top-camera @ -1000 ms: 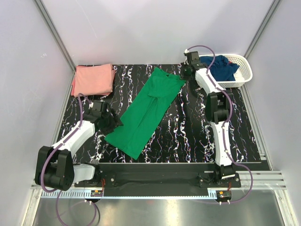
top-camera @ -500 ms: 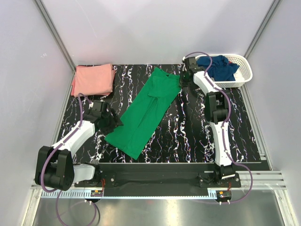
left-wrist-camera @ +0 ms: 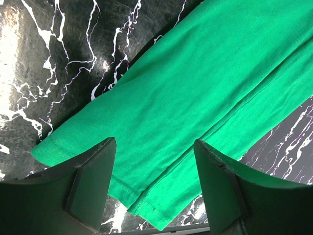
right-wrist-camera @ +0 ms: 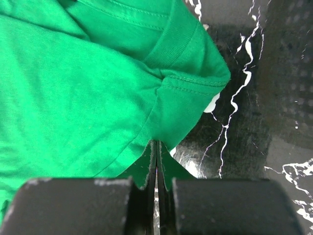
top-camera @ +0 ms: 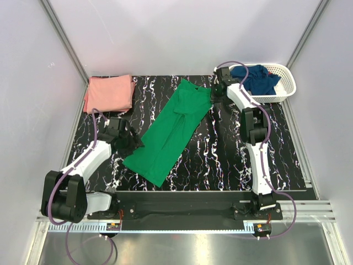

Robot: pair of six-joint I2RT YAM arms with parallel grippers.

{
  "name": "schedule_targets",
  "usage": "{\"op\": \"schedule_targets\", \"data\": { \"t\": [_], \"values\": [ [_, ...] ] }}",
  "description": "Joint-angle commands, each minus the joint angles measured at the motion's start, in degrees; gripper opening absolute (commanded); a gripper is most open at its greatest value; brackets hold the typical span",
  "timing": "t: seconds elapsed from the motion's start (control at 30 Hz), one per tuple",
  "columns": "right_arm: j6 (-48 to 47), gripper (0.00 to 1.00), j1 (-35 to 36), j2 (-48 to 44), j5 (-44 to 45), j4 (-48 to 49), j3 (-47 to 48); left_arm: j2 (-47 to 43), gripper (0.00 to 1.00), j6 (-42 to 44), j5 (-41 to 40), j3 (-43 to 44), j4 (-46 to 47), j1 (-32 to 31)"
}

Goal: Fold and stack the t-shirts

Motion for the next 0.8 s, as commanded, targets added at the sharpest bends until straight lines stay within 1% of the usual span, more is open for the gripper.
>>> {"op": "schedule_targets", "data": {
  "t": [0.0, 0.03, 0.13, 0.17, 0.23, 0.27, 0.37, 0.53, 0.63, 0.77],
  "values": [
    [-0.4, 0.0, 0.2, -6.5, -0.3, -1.4, 5.5, -1.4, 0.71, 1.8, -3.0, 4.4, 0.0, 0.0],
    [0.3, 0.0, 0.2, -7.1, -2.5, -1.4, 5.6, -1.1, 0.72, 2.0, -3.7, 4.6, 0.1, 0.2],
    [3.9, 0.0, 0.9, -10.1, -5.4, 0.6, 1.7, 1.6, 0.72, 1.1, 1.1, 3.8, 1.6, 2.5],
    [5.5, 0.0, 1.6, -11.6, -5.6, 1.4, -1.8, 2.0, 0.72, 0.9, 2.6, 2.1, 3.3, 2.6],
    [7.1, 0.0, 2.1, -13.0, -6.8, 4.2, -5.7, 2.5, 0.72, 1.0, 3.6, -0.4, 5.4, 2.6],
    [9.0, 0.0, 2.2, -14.2, -6.9, 5.3, -9.7, 2.6, 0.72, 1.2, 5.1, -1.5, 7.3, 2.6],
    [11.2, 0.0, 2.4, -15.2, -8.2, 9.3, -15.3, 4.3, 0.72, 2.5, 5.9, -3.9, 7.9, 2.6],
    [12.2, 0.0, 2.5, -13.4, -11.0, 12.1, -17.1, 6.1, 0.72, 1.7, 7.9, -7.0, 10.0, 2.6],
    [9.4, 0.0, 2.5, -11.1, -9.8, 10.5, -15.7, 7.5, 0.72, 1.0, 8.5, -8.0, 10.2, 2.0],
    [2.1, 0.0, 2.4, -7.1, -5.6, 6.9, -11.9, 5.9, 0.72, -1.7, 8.9, -11.0, 10.4, -0.4]
  ]
}}
